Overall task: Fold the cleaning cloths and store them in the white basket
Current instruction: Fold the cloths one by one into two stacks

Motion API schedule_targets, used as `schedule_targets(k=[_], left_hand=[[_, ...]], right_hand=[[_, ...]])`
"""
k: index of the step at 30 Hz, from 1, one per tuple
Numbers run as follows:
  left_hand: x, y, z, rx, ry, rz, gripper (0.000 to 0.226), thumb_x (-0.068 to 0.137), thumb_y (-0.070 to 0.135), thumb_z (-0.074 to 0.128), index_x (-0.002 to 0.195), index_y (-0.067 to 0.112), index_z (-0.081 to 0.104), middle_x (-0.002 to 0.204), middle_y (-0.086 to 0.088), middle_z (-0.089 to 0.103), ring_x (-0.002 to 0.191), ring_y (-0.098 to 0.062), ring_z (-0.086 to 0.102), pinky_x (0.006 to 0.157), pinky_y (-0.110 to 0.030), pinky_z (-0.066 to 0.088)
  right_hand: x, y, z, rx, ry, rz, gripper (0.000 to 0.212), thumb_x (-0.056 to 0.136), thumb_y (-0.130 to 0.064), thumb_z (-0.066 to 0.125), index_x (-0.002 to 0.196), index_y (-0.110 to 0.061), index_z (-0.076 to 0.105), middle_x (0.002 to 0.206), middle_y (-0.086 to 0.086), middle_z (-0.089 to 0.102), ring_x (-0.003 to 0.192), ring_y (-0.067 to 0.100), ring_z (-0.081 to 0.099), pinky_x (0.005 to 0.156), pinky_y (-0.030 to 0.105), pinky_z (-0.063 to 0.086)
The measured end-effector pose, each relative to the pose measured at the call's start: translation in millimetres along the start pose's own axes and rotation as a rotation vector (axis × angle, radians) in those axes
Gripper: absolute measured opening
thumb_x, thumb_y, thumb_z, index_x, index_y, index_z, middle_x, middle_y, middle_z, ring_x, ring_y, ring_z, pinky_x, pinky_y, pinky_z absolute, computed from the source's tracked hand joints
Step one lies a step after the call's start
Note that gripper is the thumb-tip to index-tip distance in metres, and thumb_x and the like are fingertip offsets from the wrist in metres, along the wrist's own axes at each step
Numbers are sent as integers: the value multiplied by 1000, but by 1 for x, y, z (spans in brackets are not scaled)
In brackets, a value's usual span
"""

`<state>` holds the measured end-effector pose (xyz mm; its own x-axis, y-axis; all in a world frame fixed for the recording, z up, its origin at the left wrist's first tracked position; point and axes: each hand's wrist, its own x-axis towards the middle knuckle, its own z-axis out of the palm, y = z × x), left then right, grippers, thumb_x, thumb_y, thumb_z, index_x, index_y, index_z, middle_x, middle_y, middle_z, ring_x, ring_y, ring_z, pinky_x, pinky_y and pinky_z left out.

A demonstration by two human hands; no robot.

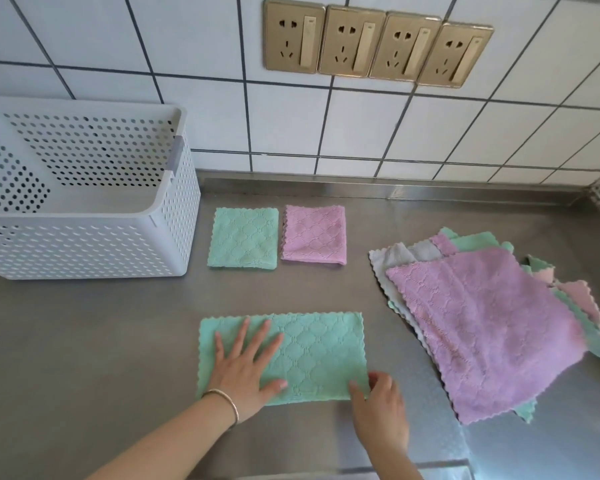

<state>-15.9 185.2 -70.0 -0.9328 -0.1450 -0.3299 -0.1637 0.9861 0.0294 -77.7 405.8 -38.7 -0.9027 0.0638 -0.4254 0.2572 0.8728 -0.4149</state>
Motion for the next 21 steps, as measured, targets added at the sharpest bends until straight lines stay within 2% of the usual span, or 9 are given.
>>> schedule_targets(k=[5, 8, 10, 13, 15, 17, 19, 20, 21], left_hand=[[3, -1, -4, -50, -93, -42, 91, 60, 85, 32, 138, 38, 33, 151, 3, 29, 144, -28, -13, 104, -62, -2], [6, 1, -8, -59, -90, -53, 97, 60, 85, 22, 140, 41, -11, 154, 1, -21, 132, -23, -42, 100, -60, -23], [4, 3, -16, -96, -145, -67, 97, 64, 81, 23, 135, 38, -28, 144, 5, -39, 132, -23, -42, 103, -61, -24], [3, 10, -36, -178, -136, -55, 93, 72, 73, 37, 146, 35, -5, 155, 6, -20, 142, -23, -23, 112, -53, -13], [2, 17, -56, -397, -51, -49, 89, 72, 72, 35, 147, 29, 14, 158, 5, 5, 146, -18, -4, 118, -42, -1], [1, 25, -76, -809, -19, -126, 73, 81, 59, 47, 142, 23, 33, 150, 4, 33, 141, -15, 27, 115, -30, 20], [1, 28, -92, -1113, -42, -207, 48, 83, 51, 54, 121, 21, 58, 124, 3, 61, 119, -16, 53, 100, -28, 37], [1, 28, -96, -1124, -10, -215, 34, 81, 50, 54, 95, 21, 66, 98, 2, 69, 98, -19, 61, 86, -29, 42], [1, 27, -99, -1116, 24, -225, 31, 82, 48, 53, 69, 20, 59, 71, 2, 61, 74, -20, 57, 70, -30, 40]], right_hand=[[-1, -4, -4, -244, -35, 34, 48, 87, -51, 48, 125, -20, 48, 124, 1, 50, 119, 20, 45, 94, 32, 41], [5, -8, -8, -311, -92, 61, 47, 87, -51, 47, 123, -22, 54, 124, 0, 53, 118, 20, 47, 92, 31, 39], [5, -11, -11, -274, -143, 97, 37, 85, -48, 51, 111, -23, 62, 114, 1, 60, 108, 20, 54, 87, 30, 43], [-3, -19, -16, -43, -133, 75, 8, 82, -26, 55, 76, -20, 54, 86, 3, 60, 81, 23, 54, 74, 29, 47], [-8, -26, -12, 101, -34, -41, 15, 80, -15, 55, 72, -22, 44, 82, 3, 56, 75, 24, 51, 66, 31, 43], [-23, -43, -7, 107, 108, -233, 26, 76, -10, 57, 70, -26, 37, 79, -1, 52, 67, 26, 53, 57, 30, 37], [-39, -61, 3, 65, 238, -525, 31, 61, -10, 60, 70, -26, 36, 70, -4, 50, 56, 23, 55, 46, 23, 28], [-45, -70, 8, 45, 278, -667, 31, 54, -12, 59, 70, -25, 36, 66, -6, 49, 53, 19, 51, 44, 20, 23], [-50, -77, 13, 16, 310, -783, 28, 52, -12, 55, 69, -25, 37, 63, -6, 48, 55, 15, 47, 45, 19, 23]])
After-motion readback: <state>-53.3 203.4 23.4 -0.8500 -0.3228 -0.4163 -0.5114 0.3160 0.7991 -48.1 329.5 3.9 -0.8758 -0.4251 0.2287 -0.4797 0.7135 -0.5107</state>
